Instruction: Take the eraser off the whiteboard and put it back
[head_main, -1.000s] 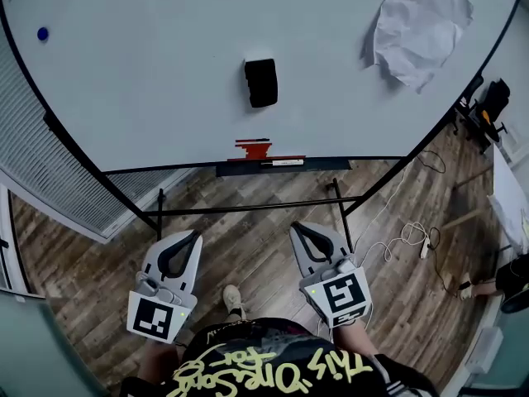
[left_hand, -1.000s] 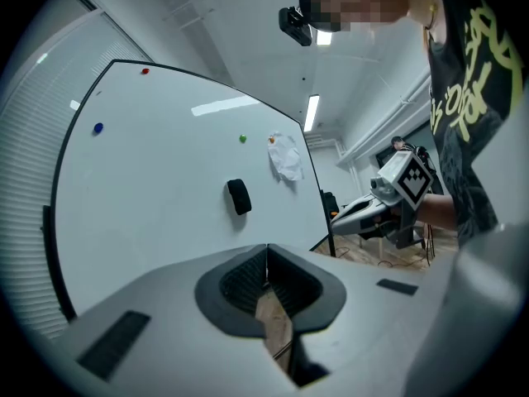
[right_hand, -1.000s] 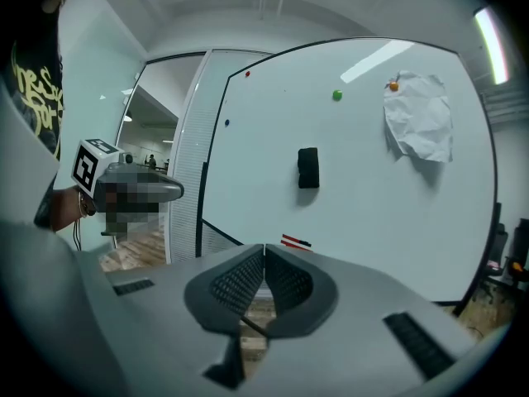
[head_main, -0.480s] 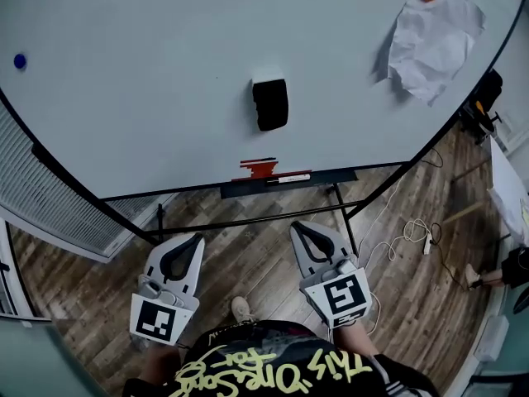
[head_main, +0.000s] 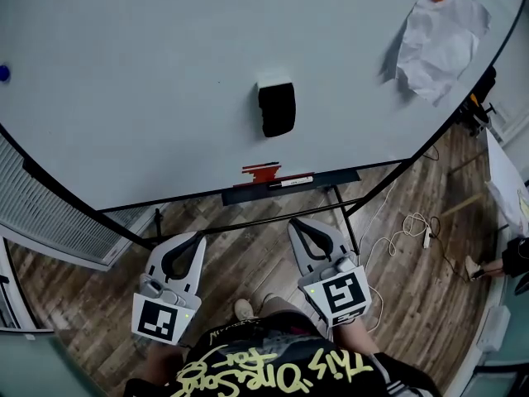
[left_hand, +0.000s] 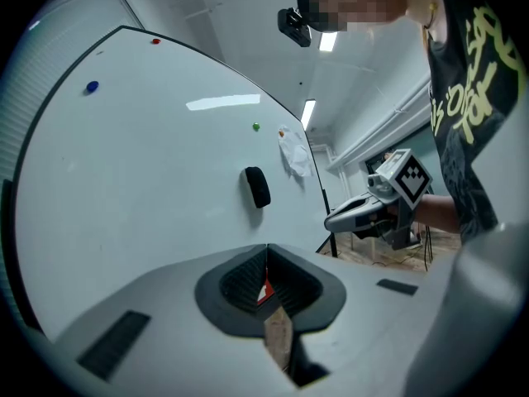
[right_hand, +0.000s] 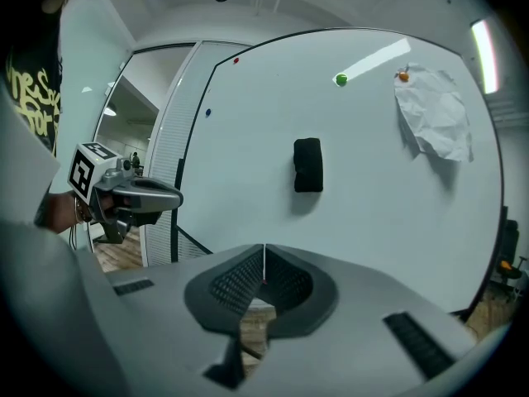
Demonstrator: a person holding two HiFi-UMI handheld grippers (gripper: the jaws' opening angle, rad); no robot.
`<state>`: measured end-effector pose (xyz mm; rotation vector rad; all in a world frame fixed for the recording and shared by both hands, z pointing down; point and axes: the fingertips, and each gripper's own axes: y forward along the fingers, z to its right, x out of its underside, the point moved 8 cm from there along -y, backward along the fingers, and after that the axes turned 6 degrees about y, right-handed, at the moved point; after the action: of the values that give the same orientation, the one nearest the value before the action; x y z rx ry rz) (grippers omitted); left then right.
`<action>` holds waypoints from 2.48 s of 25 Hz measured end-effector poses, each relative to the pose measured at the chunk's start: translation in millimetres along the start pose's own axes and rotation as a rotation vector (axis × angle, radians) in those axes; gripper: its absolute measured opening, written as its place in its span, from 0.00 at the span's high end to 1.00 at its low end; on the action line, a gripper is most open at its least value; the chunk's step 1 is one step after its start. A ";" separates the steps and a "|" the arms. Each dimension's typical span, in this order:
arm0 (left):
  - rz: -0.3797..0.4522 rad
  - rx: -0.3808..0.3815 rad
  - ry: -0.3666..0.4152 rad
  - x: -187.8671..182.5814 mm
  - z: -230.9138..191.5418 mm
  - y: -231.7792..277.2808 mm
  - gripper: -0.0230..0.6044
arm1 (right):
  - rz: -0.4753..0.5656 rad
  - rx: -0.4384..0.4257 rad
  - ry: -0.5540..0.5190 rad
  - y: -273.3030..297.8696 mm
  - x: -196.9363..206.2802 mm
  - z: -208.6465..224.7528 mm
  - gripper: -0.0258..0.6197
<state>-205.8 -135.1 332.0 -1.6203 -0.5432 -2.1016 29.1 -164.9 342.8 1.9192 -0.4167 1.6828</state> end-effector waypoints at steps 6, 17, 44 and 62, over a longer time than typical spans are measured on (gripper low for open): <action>-0.006 -0.018 -0.001 -0.7 -8.2 1.2 0.95 | 0.025 0.006 -0.036 12.9 -5.3 5.2 0.94; -0.027 -0.034 0.002 6.1 -17.0 -7.7 0.95 | 0.199 0.043 -0.122 32.0 -57.0 11.2 0.93; -0.097 -0.134 0.021 20.6 -31.4 -45.9 0.95 | 0.234 0.249 -0.077 110.3 -113.0 51.0 0.56; -0.116 -0.170 0.049 23.1 -40.9 -59.2 0.95 | 0.252 0.315 -0.051 133.4 -115.3 57.3 0.56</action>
<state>-276.6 -110.6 341.8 -1.6596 -0.4631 -2.3215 -19.2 -319.4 252.5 2.2155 -0.4511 1.9598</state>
